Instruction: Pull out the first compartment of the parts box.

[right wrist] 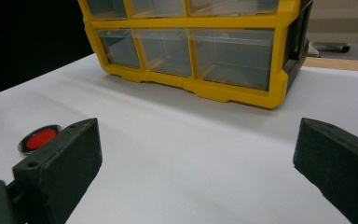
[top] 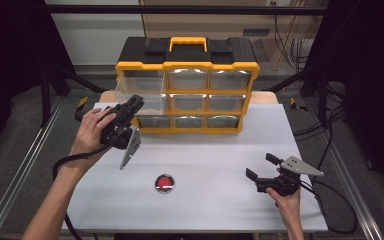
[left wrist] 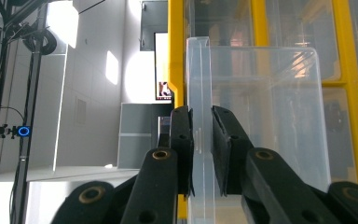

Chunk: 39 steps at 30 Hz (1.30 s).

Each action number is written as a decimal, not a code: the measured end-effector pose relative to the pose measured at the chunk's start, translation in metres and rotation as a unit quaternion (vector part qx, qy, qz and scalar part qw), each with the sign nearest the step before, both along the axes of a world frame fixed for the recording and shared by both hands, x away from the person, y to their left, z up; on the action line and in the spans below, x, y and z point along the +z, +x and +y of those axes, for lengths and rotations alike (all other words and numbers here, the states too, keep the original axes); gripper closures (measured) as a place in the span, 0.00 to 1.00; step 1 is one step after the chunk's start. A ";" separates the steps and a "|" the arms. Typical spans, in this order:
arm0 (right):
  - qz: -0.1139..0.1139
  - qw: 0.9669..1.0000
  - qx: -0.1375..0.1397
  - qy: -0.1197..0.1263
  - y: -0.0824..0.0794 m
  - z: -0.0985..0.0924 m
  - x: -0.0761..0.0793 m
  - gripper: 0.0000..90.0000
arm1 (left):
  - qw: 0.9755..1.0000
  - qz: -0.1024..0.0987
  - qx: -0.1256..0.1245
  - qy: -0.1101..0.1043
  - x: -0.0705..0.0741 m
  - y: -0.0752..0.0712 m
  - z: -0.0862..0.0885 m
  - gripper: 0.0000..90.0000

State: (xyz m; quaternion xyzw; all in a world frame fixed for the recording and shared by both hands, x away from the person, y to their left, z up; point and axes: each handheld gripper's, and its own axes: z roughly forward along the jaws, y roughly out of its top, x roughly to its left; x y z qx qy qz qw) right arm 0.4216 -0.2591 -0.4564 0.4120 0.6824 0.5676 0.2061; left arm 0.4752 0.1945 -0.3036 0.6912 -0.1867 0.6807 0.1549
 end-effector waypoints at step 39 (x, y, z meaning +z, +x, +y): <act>0.005 1.000 0.001 0.001 0.000 0.000 0.000 0.02 | 0.888 0.304 -0.001 -0.346 0.023 -0.002 0.024 0.43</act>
